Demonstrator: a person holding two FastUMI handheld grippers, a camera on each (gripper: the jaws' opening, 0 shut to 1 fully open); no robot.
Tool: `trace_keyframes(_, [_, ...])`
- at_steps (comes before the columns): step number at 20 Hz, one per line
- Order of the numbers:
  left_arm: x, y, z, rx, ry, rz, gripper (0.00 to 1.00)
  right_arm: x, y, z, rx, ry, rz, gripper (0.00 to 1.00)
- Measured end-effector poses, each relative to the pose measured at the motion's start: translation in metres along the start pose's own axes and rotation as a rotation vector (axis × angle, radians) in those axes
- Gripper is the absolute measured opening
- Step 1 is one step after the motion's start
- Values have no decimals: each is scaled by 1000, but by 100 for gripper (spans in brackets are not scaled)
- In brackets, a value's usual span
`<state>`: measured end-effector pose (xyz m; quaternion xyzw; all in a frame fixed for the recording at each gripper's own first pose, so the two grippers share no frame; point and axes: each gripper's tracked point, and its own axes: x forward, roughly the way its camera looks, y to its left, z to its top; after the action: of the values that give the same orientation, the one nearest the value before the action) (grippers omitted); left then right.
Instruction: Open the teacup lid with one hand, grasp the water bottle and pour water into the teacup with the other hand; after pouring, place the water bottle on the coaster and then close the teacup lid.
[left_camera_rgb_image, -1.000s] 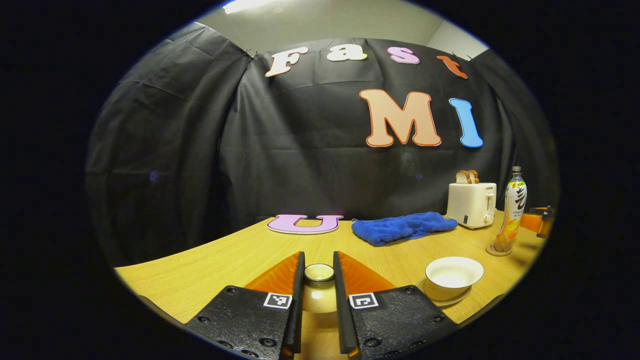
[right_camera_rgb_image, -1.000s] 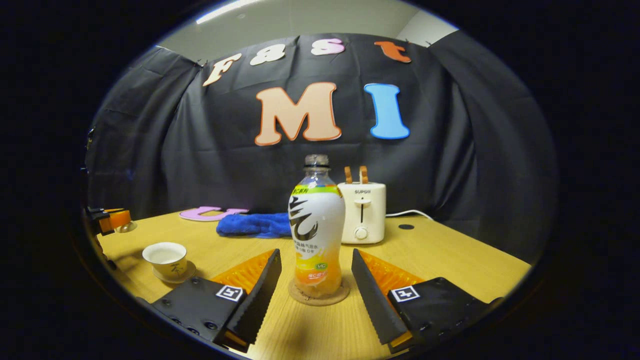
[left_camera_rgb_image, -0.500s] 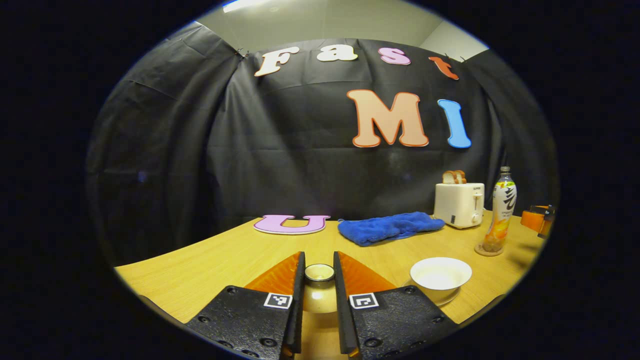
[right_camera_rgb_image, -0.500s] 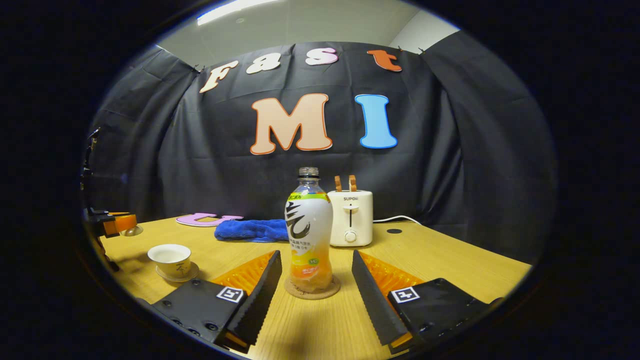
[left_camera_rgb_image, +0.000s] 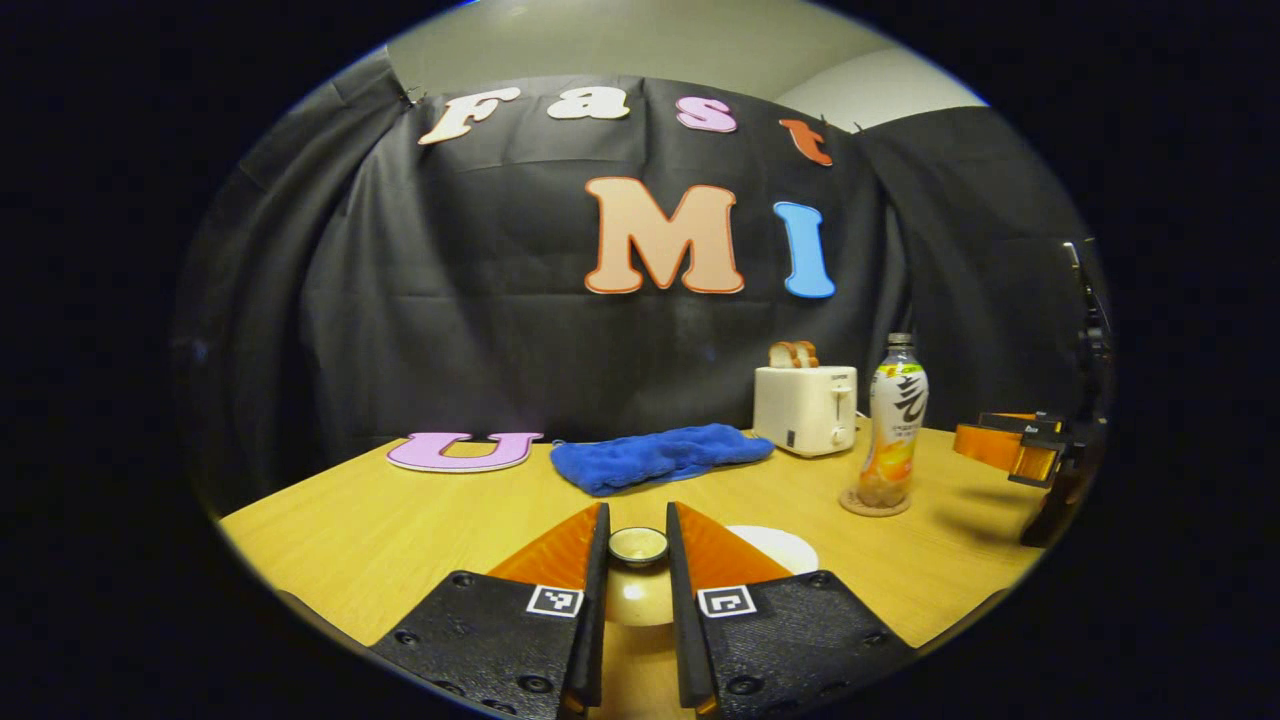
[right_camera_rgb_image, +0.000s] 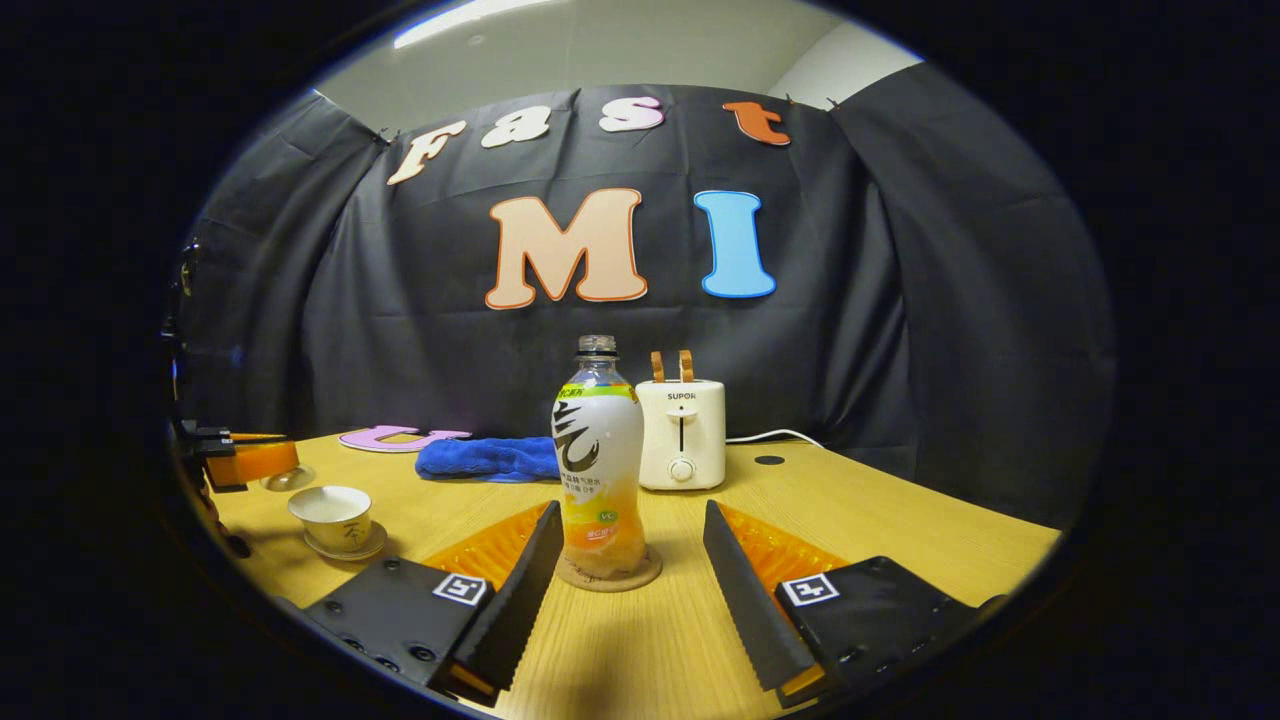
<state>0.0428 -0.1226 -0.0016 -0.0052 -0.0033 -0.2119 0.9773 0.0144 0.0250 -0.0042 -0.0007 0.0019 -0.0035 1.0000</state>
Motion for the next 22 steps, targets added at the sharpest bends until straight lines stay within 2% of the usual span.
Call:
trace_keyframes(3, [7, -24, 0, 1, 3, -85, 27, -2, -3, 1, 0, -3, -11, 90])
trace_keyframes(8, [15, -42, -4, 11, 34, -158, 27, -4, -4, 0, -1, 0, -19, 90])
trace_keyframes(14, [20, -44, -13, 27, 96, -176, 27, -4, -5, 1, -2, 2, -19, 90])
trace_keyframes(15, [19, -44, -14, 29, 101, -175, 27, -3, -5, 0, -2, 2, -19, 87])
trace_keyframes(18, [20, -45, -14, 29, 107, -179, 28, -3, -5, 0, -1, 3, -18, 90])
trace_keyframes(22, [18, -46, -13, 24, 98, -189, 34, -3, -5, 0, -1, 3, -18, 90])
